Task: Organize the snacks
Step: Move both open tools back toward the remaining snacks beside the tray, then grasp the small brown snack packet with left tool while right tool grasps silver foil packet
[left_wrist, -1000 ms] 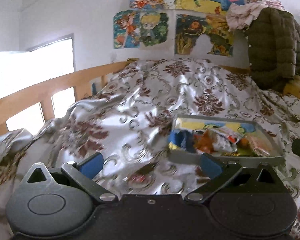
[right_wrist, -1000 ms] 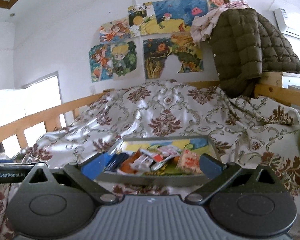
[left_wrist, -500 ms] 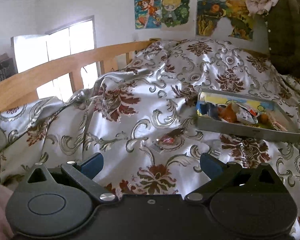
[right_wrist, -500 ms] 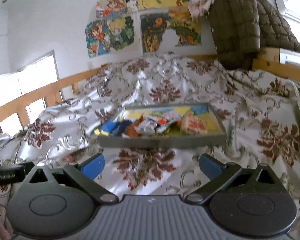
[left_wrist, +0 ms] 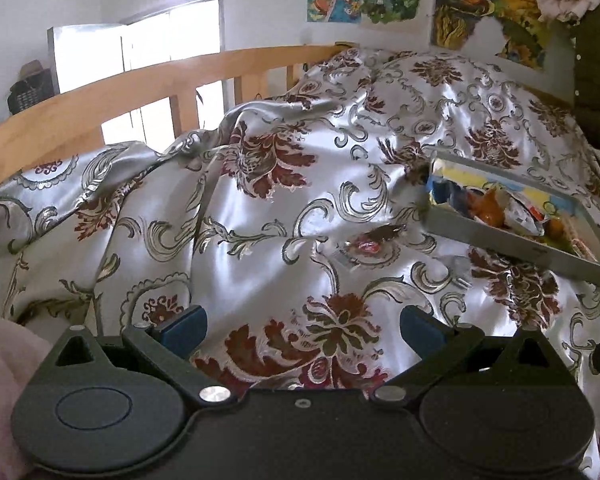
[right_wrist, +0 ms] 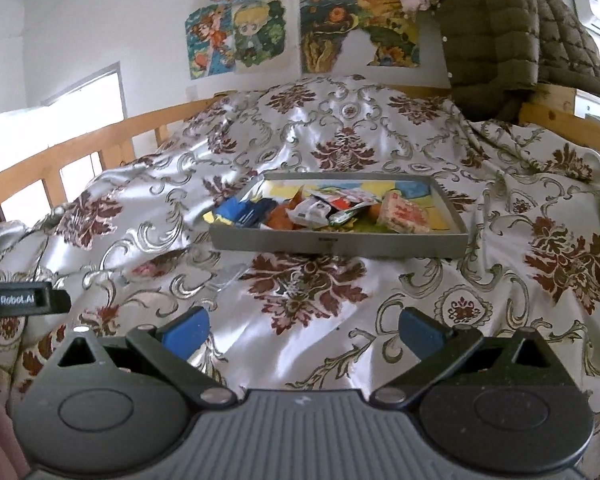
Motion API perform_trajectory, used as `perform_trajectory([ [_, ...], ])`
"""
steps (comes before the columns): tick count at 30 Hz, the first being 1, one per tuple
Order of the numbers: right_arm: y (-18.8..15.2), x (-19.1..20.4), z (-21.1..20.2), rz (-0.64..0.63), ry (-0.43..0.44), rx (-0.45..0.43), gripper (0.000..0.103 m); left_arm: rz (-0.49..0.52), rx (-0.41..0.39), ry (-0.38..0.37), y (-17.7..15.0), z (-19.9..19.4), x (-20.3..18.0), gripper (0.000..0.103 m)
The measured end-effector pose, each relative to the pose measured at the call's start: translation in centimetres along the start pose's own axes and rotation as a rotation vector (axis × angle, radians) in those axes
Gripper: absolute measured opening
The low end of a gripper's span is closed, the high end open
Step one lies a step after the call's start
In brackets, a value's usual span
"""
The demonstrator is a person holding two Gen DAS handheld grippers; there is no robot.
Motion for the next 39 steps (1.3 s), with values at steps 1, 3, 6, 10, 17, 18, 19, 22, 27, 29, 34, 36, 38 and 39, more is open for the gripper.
perform_trajectory([
  [1,0.0,0.2,0.0,-0.006,0.002,0.001,0.103,0.001,0.005,0.001,0.0,0.1,0.0,0.102],
  [3,-0.1,0.4,0.1,-0.016,0.007,0.006,0.103,0.006,0.023,0.003,0.0,0.4,-0.1,0.102],
  [6,-0.3,0.9,0.5,-0.03,0.013,0.018,0.103,0.04,0.073,0.014,0.0,1.4,-0.3,0.102],
  [10,-0.4,1.5,1.0,-0.048,0.02,0.035,0.103,0.076,0.125,-0.009,0.0,2.7,-0.8,0.102],
  [17,0.0,2.5,3.2,-0.07,0.042,0.063,0.103,0.195,0.1,-0.043,2.3,4.5,-1.7,0.102],
  [18,0.1,2.8,3.6,-0.078,0.045,0.066,0.103,0.228,0.088,-0.04,2.8,4.8,-1.9,0.102],
  [19,0.2,3.0,4.0,-0.087,0.048,0.068,0.103,0.259,0.078,-0.037,3.2,5.1,-2.0,0.102],
  [22,0.5,4.0,5.2,-0.12,0.063,0.068,0.103,0.312,0.051,-0.08,4.5,5.9,-2.6,0.102],
  [27,1.0,5.7,7.5,-0.216,0.085,0.055,0.103,0.349,0.076,-0.178,5.7,7.8,-2.7,0.102],
  [29,1.1,6.2,8.6,-0.243,0.089,0.054,0.103,0.36,0.078,-0.187,6.0,8.6,-2.5,0.102],
  [34,1.4,7.4,10.9,-0.251,0.107,0.037,0.103,0.403,0.103,-0.176,6.5,11.1,-1.9,0.102],
  [36,1.6,7.9,11.8,-0.239,0.116,0.029,0.103,0.383,0.152,-0.232,6.2,12.2,-2.2,0.102],
  [38,1.7,8.5,12.6,-0.225,0.126,0.029,0.103,0.374,0.194,-0.281,5.8,13.1,-2.7,0.102],
  [39,1.8,8.7,13.0,-0.22,0.126,0.028,0.103,0.377,0.203,-0.288,5.6,13.5,-2.9,0.102],
])
Point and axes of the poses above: each gripper's, at about its wrist camera, not at the fingertips, and z roughly the way its jaws point, x to its left, y to its top, the point moved 10 cm from there along z, roughly the way its jaws point, and after that the axes turned 4 degrees about -y, right-handed, at the moved point
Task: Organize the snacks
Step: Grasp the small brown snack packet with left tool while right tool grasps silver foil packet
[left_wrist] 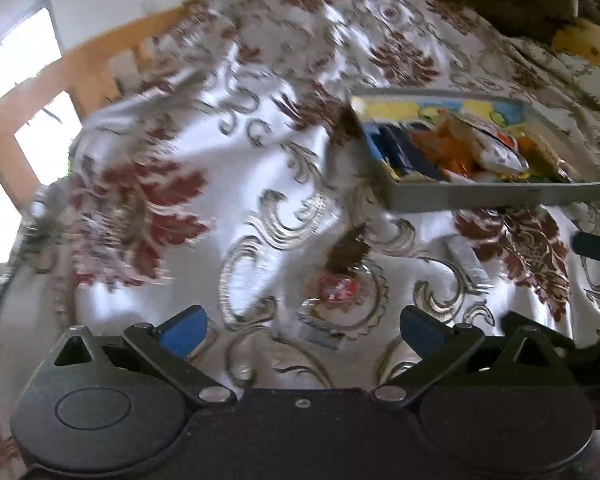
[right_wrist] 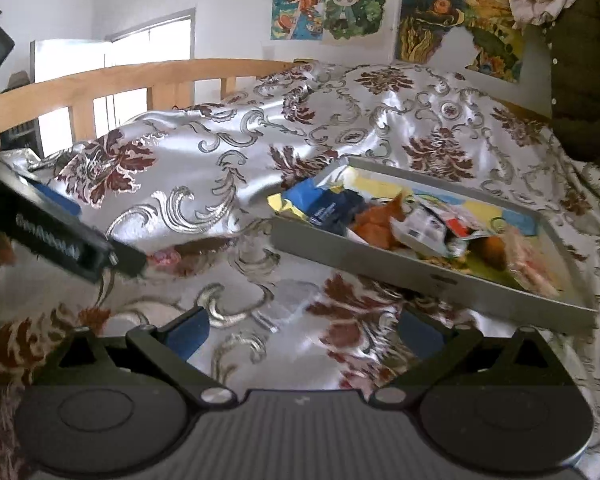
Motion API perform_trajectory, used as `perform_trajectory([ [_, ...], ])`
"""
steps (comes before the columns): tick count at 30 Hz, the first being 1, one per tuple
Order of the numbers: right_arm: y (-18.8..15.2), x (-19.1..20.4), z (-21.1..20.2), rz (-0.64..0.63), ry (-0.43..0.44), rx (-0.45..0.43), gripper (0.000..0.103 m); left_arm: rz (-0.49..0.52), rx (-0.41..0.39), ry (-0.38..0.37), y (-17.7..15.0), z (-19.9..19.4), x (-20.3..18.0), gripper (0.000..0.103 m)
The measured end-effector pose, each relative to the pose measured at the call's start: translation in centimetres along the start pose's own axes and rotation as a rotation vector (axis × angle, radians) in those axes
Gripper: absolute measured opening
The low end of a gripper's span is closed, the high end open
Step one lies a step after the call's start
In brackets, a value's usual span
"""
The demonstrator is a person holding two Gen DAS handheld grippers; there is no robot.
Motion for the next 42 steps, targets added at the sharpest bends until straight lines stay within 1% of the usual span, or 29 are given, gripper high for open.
perform_trajectory([
  [8,-0.3,0.3,3.2,0.02,-0.016,0.035,0.102,0.073,-0.012,0.036,1.2,2.8,0.7,0.102],
  [11,-0.4,0.4,4.1,0.018,-0.013,0.046,0.096,0.087,-0.021,0.029,1.7,3.6,0.8,0.102],
  [13,-0.5,0.5,4.6,0.018,-0.012,0.057,0.09,0.064,0.0,-0.007,1.6,4.3,0.8,0.102],
  [16,-0.4,0.7,5.0,0.034,-0.006,0.057,0.086,0.03,0.003,-0.016,1.6,4.8,1.0,0.101],
  [18,-0.4,0.8,5.2,0.042,0.001,0.058,0.084,0.027,-0.005,-0.026,1.7,4.7,0.8,0.098],
  [21,-0.4,0.8,5.5,0.085,0.021,0.067,0.083,0.022,-0.009,-0.053,1.8,4.6,0.4,0.088],
  [23,-0.5,0.6,5.6,0.116,0.035,0.077,0.081,0.025,-0.002,-0.075,1.7,4.8,0.1,0.077],
  [25,-0.6,0.4,5.7,0.141,0.047,0.084,0.077,0.018,0.011,-0.101,1.5,5.0,-0.2,0.071],
  [27,-0.6,0.3,5.7,0.163,0.057,0.091,0.074,0.01,0.016,-0.116,1.4,5.4,-0.5,0.067],
  [29,-0.8,0.0,5.9,0.197,0.074,0.111,0.073,0.015,0.021,-0.131,1.3,5.6,-0.8,0.058],
  [31,-0.9,-0.2,6.0,0.233,0.092,0.121,0.073,0.014,0.029,-0.144,1.2,5.8,-1.1,0.054],
  [33,-0.9,-0.3,6.1,0.242,0.102,0.127,0.071,0.011,0.038,-0.143,1.1,6.0,-1.2,0.054],
  [35,-0.9,-0.1,6.1,0.248,0.117,0.133,0.065,0.013,0.039,-0.142,1.1,6.0,-1.3,0.053],
  [36,-0.9,0.0,6.1,0.25,0.127,0.137,0.059,0.01,0.04,-0.142,1.1,6.0,-1.3,0.053],
  [37,-0.9,0.1,6.0,0.245,0.128,0.137,0.055,0.01,0.04,-0.142,1.1,6.0,-1.3,0.052],
  [41,-0.8,0.5,5.9,0.233,0.131,0.143,0.049,0.014,0.043,-0.136,1.0,5.9,-1.4,0.051],
  [42,-0.8,0.6,5.8,0.235,0.134,0.145,0.046,0.015,0.045,-0.132,1.0,5.9,-1.4,0.051],
])
Point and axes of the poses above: each gripper's, at about its wrist camera, not at the fingertips, and z roughly the way its jaws point, x to its left, y to its top, the point moved 10 cm from there along z, roughly the way its jaws point, and after that the axes turned 4 degrees about -y, right-handed, at the moved point
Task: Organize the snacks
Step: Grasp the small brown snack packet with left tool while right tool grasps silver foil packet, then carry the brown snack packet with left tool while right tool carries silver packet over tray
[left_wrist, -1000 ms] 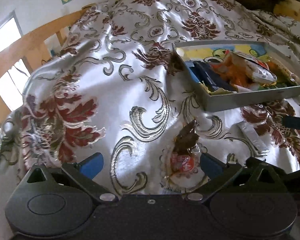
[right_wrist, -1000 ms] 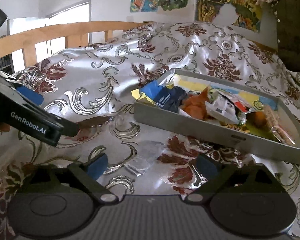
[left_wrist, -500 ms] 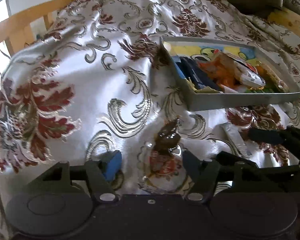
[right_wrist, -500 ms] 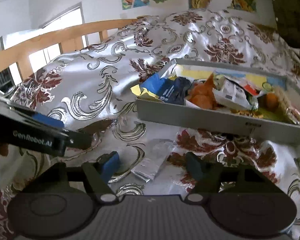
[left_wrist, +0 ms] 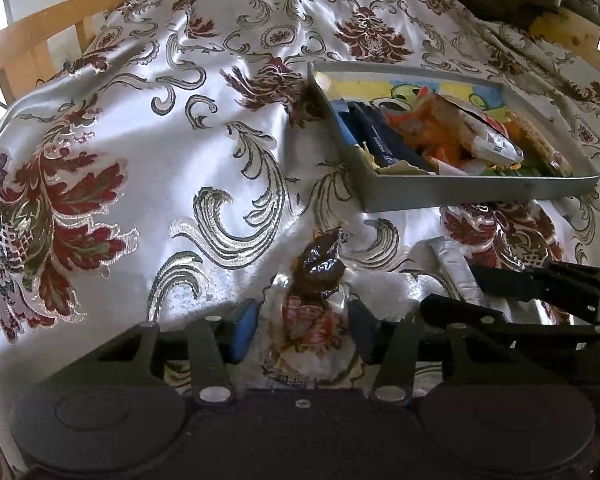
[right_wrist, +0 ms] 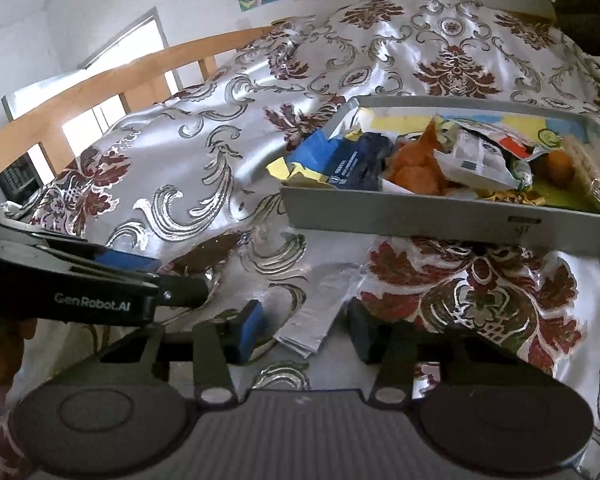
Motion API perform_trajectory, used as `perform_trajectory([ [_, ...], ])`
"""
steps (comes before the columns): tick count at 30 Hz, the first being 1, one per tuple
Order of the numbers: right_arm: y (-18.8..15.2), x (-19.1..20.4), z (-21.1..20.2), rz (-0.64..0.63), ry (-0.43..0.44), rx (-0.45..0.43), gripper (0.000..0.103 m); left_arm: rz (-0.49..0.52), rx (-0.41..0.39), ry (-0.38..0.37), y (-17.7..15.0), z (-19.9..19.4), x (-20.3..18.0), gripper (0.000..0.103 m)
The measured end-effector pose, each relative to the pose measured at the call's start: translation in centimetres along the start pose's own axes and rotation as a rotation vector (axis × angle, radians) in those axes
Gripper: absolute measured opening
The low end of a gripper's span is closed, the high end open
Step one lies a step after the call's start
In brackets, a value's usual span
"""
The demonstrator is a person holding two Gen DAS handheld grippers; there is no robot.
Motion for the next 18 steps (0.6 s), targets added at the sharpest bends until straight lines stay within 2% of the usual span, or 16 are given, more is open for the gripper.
perform_trajectory([
  [4,-0.2,0.2,-0.4,-0.017,-0.003,0.007,0.035,0.001,0.004,0.018,-0.1,-0.3,-0.2,0.05],
  [9,-0.7,0.7,-1.3,-0.092,-0.028,0.013,0.027,-0.025,-0.006,0.022,-0.2,-0.8,-0.4,0.049],
  [13,-1.3,0.9,-2.2,-0.144,-0.045,0.025,0.025,-0.044,-0.017,0.01,-0.3,-1.4,-0.9,0.049],
  [18,-2.4,0.4,-3.6,-0.144,-0.045,0.054,0.024,-0.035,-0.017,0.005,-1.0,-2.3,-2.0,0.048],
])
Point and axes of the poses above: each gripper's, at about its wrist camera, not at the fingertips, and z roughly the way its jaws point, x to its left, y to its top, the point moved 10 cm from there along z, roughly the way its jaws point, and after that the axes turned 4 degrees about -y, right-handed, at the moved point
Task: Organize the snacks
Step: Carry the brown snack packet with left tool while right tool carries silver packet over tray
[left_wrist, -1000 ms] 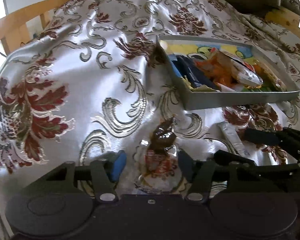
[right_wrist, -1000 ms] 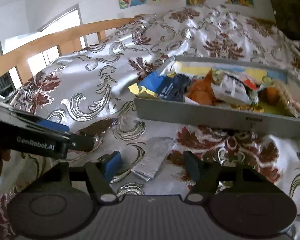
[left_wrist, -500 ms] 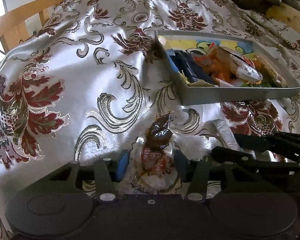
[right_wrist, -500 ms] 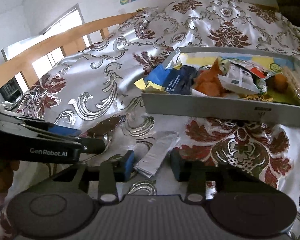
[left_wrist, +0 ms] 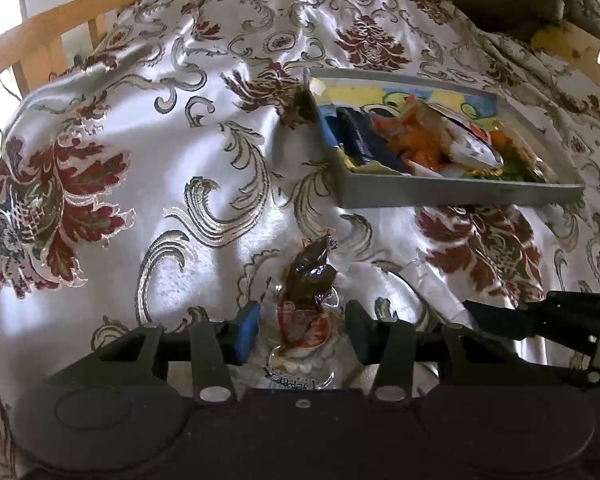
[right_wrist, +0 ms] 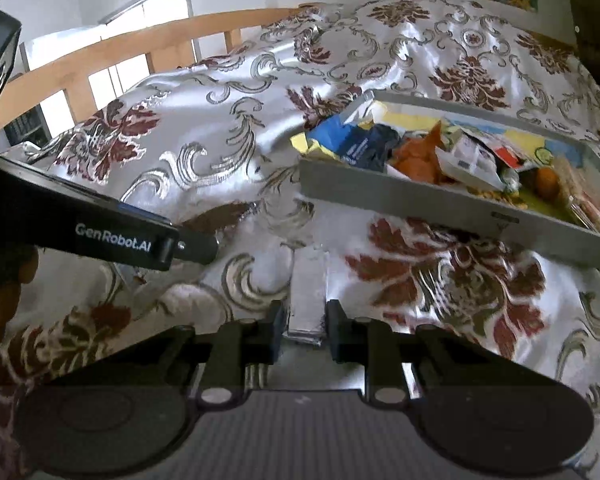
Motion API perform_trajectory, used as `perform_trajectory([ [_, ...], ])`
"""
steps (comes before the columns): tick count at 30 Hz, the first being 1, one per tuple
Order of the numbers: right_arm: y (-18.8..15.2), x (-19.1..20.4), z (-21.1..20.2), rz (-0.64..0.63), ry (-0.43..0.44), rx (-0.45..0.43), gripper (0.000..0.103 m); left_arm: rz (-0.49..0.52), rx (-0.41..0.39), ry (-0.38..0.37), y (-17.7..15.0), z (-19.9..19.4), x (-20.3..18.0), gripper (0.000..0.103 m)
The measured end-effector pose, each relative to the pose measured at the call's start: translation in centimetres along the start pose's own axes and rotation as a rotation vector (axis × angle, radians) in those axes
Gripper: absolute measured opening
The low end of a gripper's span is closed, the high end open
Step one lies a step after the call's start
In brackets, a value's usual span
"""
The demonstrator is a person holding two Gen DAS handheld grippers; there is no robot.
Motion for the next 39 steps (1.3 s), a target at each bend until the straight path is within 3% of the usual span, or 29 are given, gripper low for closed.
perform_trajectory([
  [10,-1.6,-1.1,-3.7,-0.07,-0.055,-0.008,0.024,-0.021,-0.018,-0.033,-1.2,-2.5,-2.2,0.048],
  [24,-1.1,-3.1,-8.0,-0.099,-0.108,-0.099,0.024,-0.151,-0.144,-0.086,-1.5,-5.5,-4.8,0.047],
  [39,2.8,-5.2,-7.9,-0.005,-0.128,-0.223,0.024,-0.195,-0.423,-0.048,4.0,-6.8,-4.2,0.047],
])
Point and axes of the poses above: each gripper's, at about its wrist camera, not at the fingertips, and z roughly the way its jaws point, x to its left, y to its top, the point moved 10 cm from there along z, roughly the way its jaws point, and after that the axes turned 4 degrees about -y, right-handed, at the moved point
